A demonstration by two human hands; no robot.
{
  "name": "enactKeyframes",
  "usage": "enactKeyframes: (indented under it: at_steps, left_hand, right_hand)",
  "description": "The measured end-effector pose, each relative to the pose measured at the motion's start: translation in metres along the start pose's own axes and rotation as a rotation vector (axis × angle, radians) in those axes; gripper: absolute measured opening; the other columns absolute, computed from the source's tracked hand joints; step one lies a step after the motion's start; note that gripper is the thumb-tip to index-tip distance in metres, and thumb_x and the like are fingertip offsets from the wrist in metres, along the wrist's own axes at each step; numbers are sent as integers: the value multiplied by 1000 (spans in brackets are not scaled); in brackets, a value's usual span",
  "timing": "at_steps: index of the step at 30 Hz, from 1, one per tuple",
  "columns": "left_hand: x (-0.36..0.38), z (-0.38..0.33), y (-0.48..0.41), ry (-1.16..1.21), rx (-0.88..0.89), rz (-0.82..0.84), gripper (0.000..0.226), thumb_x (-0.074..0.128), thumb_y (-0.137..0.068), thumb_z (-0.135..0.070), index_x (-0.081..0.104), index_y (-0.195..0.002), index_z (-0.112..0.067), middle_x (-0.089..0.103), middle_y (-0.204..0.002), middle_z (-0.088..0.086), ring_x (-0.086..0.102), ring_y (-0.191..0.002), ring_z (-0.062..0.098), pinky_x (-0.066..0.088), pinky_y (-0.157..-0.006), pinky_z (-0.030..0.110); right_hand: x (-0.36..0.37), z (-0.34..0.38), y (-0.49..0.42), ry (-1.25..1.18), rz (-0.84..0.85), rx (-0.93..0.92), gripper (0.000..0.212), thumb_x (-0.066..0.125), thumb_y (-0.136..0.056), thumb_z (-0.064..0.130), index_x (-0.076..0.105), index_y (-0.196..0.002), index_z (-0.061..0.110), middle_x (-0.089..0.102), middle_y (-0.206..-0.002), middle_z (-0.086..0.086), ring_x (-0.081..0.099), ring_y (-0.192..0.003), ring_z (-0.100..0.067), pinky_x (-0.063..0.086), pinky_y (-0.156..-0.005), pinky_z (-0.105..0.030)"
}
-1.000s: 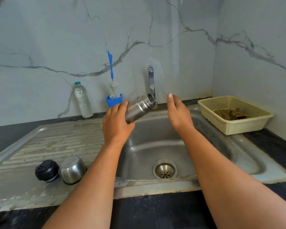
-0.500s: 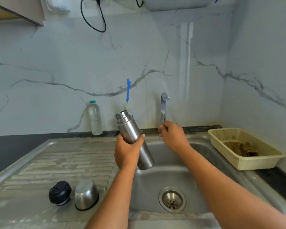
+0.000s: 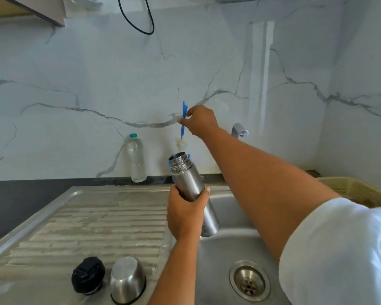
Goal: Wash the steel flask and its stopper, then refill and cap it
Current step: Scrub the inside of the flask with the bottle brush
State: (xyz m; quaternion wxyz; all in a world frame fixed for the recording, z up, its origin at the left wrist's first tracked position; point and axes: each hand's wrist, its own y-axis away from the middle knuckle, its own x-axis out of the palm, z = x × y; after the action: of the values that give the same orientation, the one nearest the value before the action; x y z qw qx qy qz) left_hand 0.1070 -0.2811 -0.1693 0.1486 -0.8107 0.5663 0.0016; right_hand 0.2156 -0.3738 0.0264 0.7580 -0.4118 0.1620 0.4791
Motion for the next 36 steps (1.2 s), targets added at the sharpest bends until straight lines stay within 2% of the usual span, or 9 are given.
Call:
enactKeyframes:
  at_steps: [5,8,12,17,20,25,30,32,36]
  left_hand:
    - [1,3,-2,12,-7,4,48,86,-68,-56,56,-99,-36,68,-94,-17,67,-84,6,53,-74,35]
    - [2,4,-3,12,-21,5,47,86,-69,-55,56,-100,-35,68,-94,-16,67,-83,6,53,-73,34]
    - [2,4,-4,21,-29,-2,48,86,-69,-55,56,-100,-36,68,-94,-16,66,-82,5,50,-68,31]
    - [4,6,-4,24,-37,2,50,87,-68,-56,56,-102,-36,69,-95,-16,67,-83,4,52,-69,32]
    - [6,7,-4,13,-42,3,50,87,-67,-57,56,-100,-35,69,-95,-15,68,-83,7,56,-73,35]
    - [5,5,-4,14,-43,12,50,87,-68,-55,56,-101,-34,68,-94,-14,67,-81,7,52,-69,32]
    - [4,5,-4,15,-43,18,50,88,-69,-53,57,-102,-34,68,-94,-15,68,-83,8,54,-71,34]
    - [4,5,-4,14,-43,24,50,89,-70,-52,57,-103,-33,68,-95,-14,68,-84,8,53,-70,33]
    - [3,5,-4,17,-48,30,50,90,-70,-51,57,-102,-32,69,-96,-13,68,-83,9,54,-72,34]
  right_hand:
    - [18,-1,-20,5,-56,35,35,67,-97,42,62,-116,13,70,-104,-5,68,-85,-23,57,-78,-35]
    - [22,2,-30,7,-73,24,27,68,-97,38,60,-106,14,67,-99,-5,63,-83,-22,47,-69,-32]
    - [23,10,-38,32,-94,35,27,69,-97,36,59,-104,12,62,-95,-6,60,-83,-22,44,-70,-32]
    - [14,16,-39,64,-270,-63,27,63,-101,37,51,-94,15,62,-92,-4,57,-77,-21,40,-67,-31]
    - [14,16,-38,71,-293,-99,27,64,-100,37,52,-94,15,63,-90,-4,58,-76,-20,42,-67,-31]
    - [22,7,-35,100,-126,-11,23,71,-97,29,57,-93,11,64,-93,-7,60,-81,-23,44,-69,-32]
    - [13,3,-33,-38,-257,-31,5,58,-101,9,63,-99,10,73,-101,1,65,-85,-11,44,-60,-22]
    - [7,5,-32,-85,-306,-42,8,57,-102,11,61,-95,12,72,-96,4,70,-90,-12,50,-65,-25]
    - [-4,3,-30,-70,-362,-52,15,64,-101,24,65,-99,9,67,-89,2,65,-81,-18,55,-73,-34]
